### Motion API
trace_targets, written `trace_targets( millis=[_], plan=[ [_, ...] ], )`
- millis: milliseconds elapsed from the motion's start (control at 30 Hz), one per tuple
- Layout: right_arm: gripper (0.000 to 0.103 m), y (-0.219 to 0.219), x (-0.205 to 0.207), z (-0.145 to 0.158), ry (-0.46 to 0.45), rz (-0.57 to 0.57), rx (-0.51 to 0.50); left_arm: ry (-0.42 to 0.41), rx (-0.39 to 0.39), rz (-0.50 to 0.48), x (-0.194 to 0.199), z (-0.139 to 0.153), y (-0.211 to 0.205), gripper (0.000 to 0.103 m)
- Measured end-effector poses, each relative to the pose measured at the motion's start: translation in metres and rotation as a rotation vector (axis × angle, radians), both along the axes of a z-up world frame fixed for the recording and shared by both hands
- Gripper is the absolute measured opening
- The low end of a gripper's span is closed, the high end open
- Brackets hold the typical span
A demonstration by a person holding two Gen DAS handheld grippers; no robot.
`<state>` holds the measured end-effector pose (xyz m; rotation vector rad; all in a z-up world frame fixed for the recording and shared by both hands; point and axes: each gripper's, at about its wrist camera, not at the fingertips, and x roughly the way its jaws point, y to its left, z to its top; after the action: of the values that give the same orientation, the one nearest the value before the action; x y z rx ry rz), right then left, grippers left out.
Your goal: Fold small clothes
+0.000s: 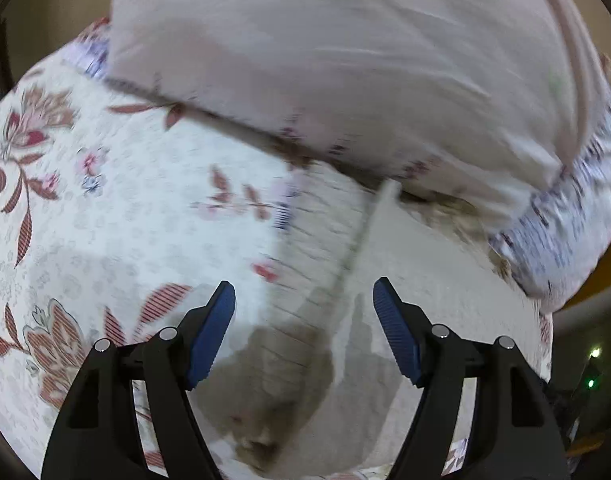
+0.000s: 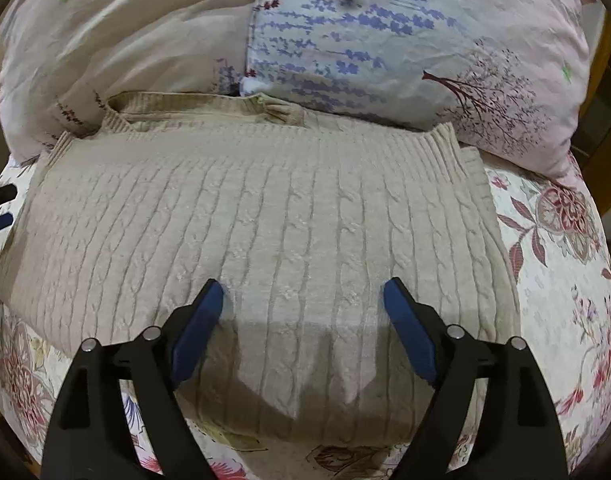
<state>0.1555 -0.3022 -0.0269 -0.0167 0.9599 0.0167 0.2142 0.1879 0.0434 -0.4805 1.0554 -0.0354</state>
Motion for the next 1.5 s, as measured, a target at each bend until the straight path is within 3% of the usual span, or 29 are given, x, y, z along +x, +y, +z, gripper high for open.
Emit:
trace_targets(
  millis=[133, 300, 667, 700, 767, 867, 1133, 1267, 1500],
  plan=[
    [0.094, -0.005, 0.005, -0.003, 0.025, -0.048, 0.030, 0.045, -0.028, -0.005, 0.007, -0.009, 0.013, 0.074],
    [0.097, -0.005, 0.009, -0.003, 0.031, -0.050, 0.024, 0.038, -0.024, -0.056, 0.015, -0.013, 0.005, 0.085],
    [0.100, -0.008, 0.011, -0.006, 0.027, -0.045, 0.032, 0.015, -0.108, -0.143, 0.028, -0.021, -0.033, 0.084],
    [0.100, -0.007, 0.010, -0.007, 0.026, -0.045, 0.032, -0.036, -0.113, -0.154, 0.027, -0.022, -0.033, 0.083],
    [0.100, -0.008, 0.010, -0.008, 0.025, -0.044, 0.032, -0.043, -0.107, -0.153, 0.026, -0.022, -0.037, 0.083],
    [0.100, -0.008, 0.009, -0.008, 0.024, -0.044, 0.032, -0.038, -0.189, -0.166, 0.027, -0.026, -0.039, 0.067],
    [0.101, -0.008, 0.009, -0.009, 0.021, -0.044, 0.032, -0.022, -0.313, -0.165, 0.026, -0.037, -0.045, 0.046],
    [0.101, -0.008, 0.008, -0.009, 0.022, -0.044, 0.032, -0.036, -0.306, -0.172, 0.026, -0.033, -0.055, 0.029],
    [0.101, -0.008, 0.008, -0.009, 0.020, -0.041, 0.035, -0.080, -0.306, -0.172, 0.024, -0.012, -0.067, 0.024]
  ],
)
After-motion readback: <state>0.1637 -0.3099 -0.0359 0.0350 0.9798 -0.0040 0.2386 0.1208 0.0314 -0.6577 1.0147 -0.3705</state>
